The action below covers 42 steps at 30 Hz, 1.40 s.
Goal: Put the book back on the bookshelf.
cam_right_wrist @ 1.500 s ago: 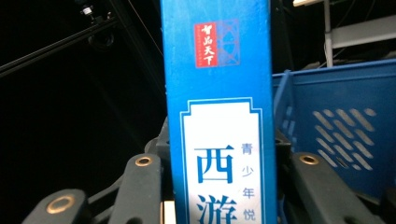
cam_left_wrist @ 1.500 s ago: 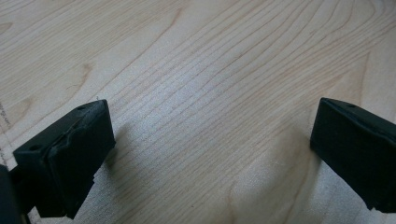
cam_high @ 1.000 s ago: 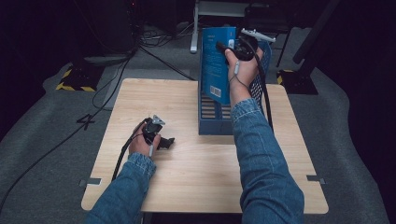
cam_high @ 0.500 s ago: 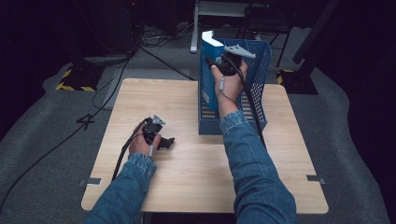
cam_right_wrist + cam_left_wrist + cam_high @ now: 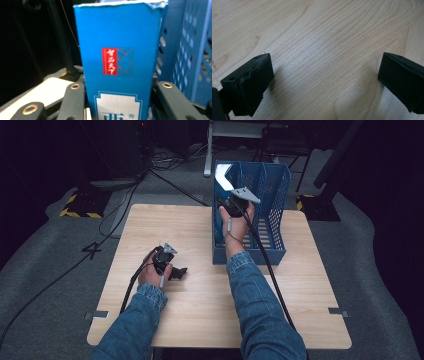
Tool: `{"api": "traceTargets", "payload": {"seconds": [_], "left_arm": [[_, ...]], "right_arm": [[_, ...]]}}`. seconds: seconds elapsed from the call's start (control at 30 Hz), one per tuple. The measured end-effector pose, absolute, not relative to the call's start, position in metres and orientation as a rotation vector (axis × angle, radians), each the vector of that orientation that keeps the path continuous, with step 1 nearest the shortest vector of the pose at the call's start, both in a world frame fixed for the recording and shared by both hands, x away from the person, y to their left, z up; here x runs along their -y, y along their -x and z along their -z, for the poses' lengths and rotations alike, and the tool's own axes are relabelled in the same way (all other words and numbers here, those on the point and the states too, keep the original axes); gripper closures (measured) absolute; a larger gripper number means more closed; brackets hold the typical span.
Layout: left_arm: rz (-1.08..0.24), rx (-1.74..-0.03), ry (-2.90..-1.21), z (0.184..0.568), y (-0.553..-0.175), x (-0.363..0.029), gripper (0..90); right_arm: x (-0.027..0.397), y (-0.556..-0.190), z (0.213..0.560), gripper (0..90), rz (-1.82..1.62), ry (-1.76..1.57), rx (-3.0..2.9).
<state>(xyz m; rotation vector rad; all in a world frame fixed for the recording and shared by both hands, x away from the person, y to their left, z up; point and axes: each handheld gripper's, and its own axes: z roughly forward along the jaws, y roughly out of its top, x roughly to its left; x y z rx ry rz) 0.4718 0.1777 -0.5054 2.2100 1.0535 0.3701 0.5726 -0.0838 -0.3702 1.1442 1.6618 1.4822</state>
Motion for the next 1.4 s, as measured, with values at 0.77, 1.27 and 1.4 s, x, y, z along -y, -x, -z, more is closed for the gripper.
{"api": "traceTargets", "payload": {"seconds": [0.77, 1.27, 1.4], "left_arm": [[-0.37, -1.048, -2.217, 0.505, -0.471, -0.178, 0.5], [-0.376, -1.057, -2.213, 0.505, -0.457, -0.189, 0.5], [-0.371, -1.057, -2.214, 0.505, -0.451, -0.194, 0.5]], "right_arm": [[0.086, -0.567, 0.39, 52.1, -1.446, -1.089, -1.642], [0.123, -0.534, 0.351, 43.4, -1.493, -1.063, -1.695], [0.136, -0.52, 0.342, 42.0, -1.487, -1.043, -1.757]]}}
